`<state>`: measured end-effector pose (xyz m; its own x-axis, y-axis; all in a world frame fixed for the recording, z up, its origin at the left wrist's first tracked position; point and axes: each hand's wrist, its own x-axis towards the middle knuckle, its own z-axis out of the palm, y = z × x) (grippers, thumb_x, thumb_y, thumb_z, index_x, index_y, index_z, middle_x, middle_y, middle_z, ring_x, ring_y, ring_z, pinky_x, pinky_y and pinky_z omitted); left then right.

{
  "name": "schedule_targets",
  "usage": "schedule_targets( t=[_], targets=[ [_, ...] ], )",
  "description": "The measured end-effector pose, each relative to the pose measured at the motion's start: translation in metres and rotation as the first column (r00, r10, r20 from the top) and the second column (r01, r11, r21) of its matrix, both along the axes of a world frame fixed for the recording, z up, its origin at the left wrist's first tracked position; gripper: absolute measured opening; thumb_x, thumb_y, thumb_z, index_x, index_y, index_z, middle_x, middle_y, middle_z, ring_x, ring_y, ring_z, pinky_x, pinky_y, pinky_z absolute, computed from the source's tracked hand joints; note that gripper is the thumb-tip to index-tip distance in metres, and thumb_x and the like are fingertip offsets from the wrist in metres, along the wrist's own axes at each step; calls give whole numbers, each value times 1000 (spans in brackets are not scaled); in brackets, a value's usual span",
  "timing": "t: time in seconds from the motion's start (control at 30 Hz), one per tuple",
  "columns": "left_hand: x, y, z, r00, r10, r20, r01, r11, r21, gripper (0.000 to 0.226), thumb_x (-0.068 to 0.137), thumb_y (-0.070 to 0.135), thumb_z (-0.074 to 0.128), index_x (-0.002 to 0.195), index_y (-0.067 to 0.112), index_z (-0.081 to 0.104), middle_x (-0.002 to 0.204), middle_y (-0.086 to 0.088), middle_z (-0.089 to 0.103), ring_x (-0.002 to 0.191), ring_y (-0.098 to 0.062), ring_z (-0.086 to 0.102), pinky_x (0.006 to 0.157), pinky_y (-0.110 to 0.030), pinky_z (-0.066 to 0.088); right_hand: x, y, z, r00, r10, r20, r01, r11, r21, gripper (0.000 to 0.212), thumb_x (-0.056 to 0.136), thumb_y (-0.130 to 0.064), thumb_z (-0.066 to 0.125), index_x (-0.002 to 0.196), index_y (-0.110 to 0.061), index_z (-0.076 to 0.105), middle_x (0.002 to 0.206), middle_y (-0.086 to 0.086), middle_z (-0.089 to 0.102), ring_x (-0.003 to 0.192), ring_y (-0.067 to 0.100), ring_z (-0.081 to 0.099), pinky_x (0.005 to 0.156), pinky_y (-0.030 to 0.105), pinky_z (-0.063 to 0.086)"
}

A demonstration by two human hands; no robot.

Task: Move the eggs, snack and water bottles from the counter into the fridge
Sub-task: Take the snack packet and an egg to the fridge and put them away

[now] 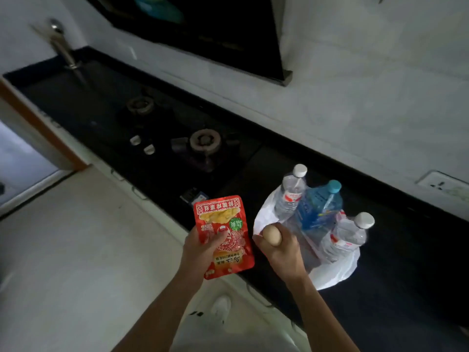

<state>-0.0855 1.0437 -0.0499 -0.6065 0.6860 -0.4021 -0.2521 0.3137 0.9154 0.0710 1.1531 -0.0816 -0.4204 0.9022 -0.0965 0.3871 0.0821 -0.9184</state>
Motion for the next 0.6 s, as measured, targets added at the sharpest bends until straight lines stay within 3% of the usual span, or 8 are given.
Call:
schedule_targets(
  t=[0.13, 0.23, 0.47, 0.6],
  targets=[
    [9, -47, -1, 987, 158, -21, -159, 987, -26, 28, 83, 27, 76, 110, 26, 66, 98, 1, 77, 85, -20, 75, 80, -45, 61, -16, -26, -6, 987, 162, -19, -163, 986, -44, 19, 80, -27, 81, 80, -25, 62, 73, -5, 68, 68, 5, 65, 55, 18, 51],
    [16, -90, 2, 944, 330, 25, -330, 944, -20, 25, 83, 24, 76, 107, 23, 66, 95, 0, 78, 82, -22, 76, 73, -40, 61, -31, -54, -10, 959, 282, -24, -283, 955, -90, 19, 79, -26, 81, 79, -24, 62, 72, -5, 67, 63, 2, 63, 55, 17, 48],
    [18, -200, 9, 765, 643, 44, -642, 766, -36, 24, 83, 16, 75, 104, 19, 64, 91, -2, 78, 79, -25, 76, 65, -38, 60, -82, -126, -13, 807, 590, -9, -585, 799, -137, 22, 79, -27, 80, 77, -24, 58, 71, -6, 60, 64, 8, 57, 58, 28, 49],
    [16, -265, 9, 649, 760, 10, -759, 649, -50, 27, 84, 18, 75, 108, 18, 64, 97, -4, 77, 83, -25, 76, 77, -48, 61, -118, -175, -10, 694, 720, 12, -716, 692, -91, 25, 79, -30, 80, 77, -19, 57, 68, -3, 58, 54, 2, 50, 49, 20, 43]
  ],
)
